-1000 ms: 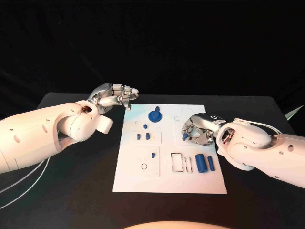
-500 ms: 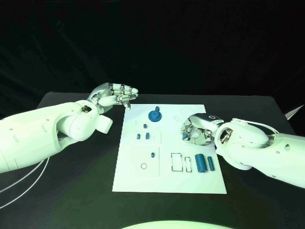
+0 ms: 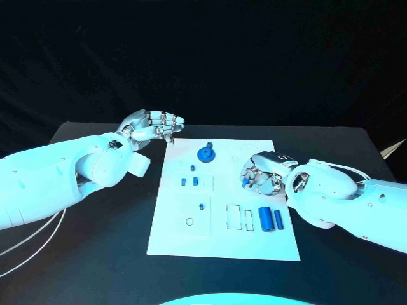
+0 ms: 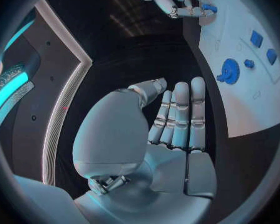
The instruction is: Assemble the parts on the task board
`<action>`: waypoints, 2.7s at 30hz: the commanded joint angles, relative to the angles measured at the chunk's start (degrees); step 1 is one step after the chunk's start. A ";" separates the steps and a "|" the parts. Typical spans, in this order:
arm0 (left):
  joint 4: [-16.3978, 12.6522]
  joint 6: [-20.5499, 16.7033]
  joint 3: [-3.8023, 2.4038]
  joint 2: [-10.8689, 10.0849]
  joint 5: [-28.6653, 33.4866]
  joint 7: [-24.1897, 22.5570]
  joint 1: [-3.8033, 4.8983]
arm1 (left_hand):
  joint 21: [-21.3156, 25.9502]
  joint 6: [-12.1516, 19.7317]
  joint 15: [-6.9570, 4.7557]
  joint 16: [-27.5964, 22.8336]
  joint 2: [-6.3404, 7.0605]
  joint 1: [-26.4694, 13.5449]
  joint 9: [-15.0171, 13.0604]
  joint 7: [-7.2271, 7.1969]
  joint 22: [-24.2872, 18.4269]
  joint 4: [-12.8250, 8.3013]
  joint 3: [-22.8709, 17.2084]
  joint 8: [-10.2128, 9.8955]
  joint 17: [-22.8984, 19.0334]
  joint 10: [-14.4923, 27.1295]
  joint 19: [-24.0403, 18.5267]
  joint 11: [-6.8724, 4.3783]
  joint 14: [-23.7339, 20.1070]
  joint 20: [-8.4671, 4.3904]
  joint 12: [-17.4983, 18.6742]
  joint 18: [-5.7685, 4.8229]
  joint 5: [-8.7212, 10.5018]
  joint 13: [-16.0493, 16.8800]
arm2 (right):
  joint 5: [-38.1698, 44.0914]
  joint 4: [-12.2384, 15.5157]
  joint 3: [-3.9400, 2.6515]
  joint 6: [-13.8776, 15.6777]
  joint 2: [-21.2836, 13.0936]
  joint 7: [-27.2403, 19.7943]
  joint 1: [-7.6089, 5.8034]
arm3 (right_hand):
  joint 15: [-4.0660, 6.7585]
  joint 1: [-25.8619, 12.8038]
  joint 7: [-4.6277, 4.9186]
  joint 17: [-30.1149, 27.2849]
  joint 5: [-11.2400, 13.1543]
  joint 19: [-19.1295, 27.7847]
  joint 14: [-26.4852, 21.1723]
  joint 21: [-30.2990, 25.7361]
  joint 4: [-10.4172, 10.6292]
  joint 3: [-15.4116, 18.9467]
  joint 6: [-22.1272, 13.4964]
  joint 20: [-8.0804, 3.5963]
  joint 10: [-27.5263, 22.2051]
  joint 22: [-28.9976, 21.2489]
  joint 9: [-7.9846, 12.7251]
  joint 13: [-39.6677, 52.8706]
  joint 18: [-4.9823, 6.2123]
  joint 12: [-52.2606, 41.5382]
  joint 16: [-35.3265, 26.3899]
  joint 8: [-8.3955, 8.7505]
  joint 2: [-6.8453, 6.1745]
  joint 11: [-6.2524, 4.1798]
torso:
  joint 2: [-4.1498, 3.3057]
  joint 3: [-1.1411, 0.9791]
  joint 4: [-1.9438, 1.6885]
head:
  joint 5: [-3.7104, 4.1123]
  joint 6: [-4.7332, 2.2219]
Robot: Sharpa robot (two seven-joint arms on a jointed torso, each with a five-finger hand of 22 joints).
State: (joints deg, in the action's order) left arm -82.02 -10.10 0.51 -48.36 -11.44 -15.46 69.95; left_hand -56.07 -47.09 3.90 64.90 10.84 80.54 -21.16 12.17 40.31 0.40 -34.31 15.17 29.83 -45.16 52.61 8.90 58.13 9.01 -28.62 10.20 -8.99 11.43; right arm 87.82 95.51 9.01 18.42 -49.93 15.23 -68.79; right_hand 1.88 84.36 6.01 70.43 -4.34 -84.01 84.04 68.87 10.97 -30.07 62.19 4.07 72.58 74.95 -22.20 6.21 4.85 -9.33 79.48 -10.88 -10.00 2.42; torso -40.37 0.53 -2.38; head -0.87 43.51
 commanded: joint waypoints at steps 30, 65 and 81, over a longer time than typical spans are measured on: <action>1.13 1.21 -0.03 0.81 -0.16 -0.35 -0.08 | 0.47 0.31 0.28 0.20 -0.24 0.16 0.07 0.15 -0.20 -0.20 0.50 0.48 -0.28 0.74 -0.04 0.03 -0.48 0.30 -0.59 0.46 -0.11 -0.13 | -4.96 11.51 -0.40 8.80 0.18 -3.67 -0.77 | 0.49 -4.13 -0.10 -0.12 0.24 -1.60 2.22 -0.04 -4.82 -3.76 -1.15 -0.84 1.77 3.18 -5.35 1.03 -0.69 1.90 0.20 -3.96 1.88 -0.27 | 0.20 0.00 0.09 | -1.95 0.30; 1.22 1.13 0.02 1.58 -0.10 -0.45 -0.13 | 0.49 0.33 0.29 0.21 -0.25 0.21 0.07 0.15 -0.22 -0.24 0.52 0.53 -0.32 0.81 -0.04 0.04 -0.52 0.29 -0.63 0.46 -0.13 -0.15 | 1.63 5.46 0.46 6.79 11.12 -3.79 8.10 | 0.45 -4.87 -0.03 -0.25 -0.13 -1.54 2.18 -0.24 -5.67 -4.27 -1.54 -0.82 1.78 3.13 -5.96 1.20 -0.66 2.34 0.11 -4.35 1.80 -0.22 | -0.02 0.10 0.00 | -4.43 2.34; 1.11 1.12 0.02 1.37 -0.10 -0.38 -0.13 | 0.49 0.33 0.29 0.21 -0.25 0.21 0.07 0.15 -0.22 -0.24 0.52 0.53 -0.32 0.81 -0.04 0.04 -0.52 0.29 -0.63 0.46 -0.13 -0.15 | 5.33 4.94 0.54 5.61 11.76 0.44 8.27 | 0.41 -5.22 0.01 -0.25 -0.08 -1.58 2.19 -0.07 -5.87 -4.33 -1.69 -0.80 1.72 3.25 -6.13 1.26 -0.70 2.51 0.11 -4.44 1.72 -0.16 | -0.01 0.04 -0.02 | -4.43 2.45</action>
State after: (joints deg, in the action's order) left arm -80.73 -9.83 0.56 -47.02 -11.46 -15.42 69.80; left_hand -55.81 -47.08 4.10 64.90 10.84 80.54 -21.16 12.16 40.15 0.23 -34.15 15.45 29.60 -44.76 52.61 8.90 57.94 9.02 -28.99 10.21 -8.99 11.34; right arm 90.79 100.43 9.49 24.92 -38.25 13.62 -60.65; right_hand 1.86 79.60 5.95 70.15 -4.28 -84.01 84.03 68.87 5.43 -34.32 60.36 3.69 74.21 74.94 -22.18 7.41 4.86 -7.19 79.45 -11.89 -8.62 2.27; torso -40.39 0.56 -2.43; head -5.33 45.99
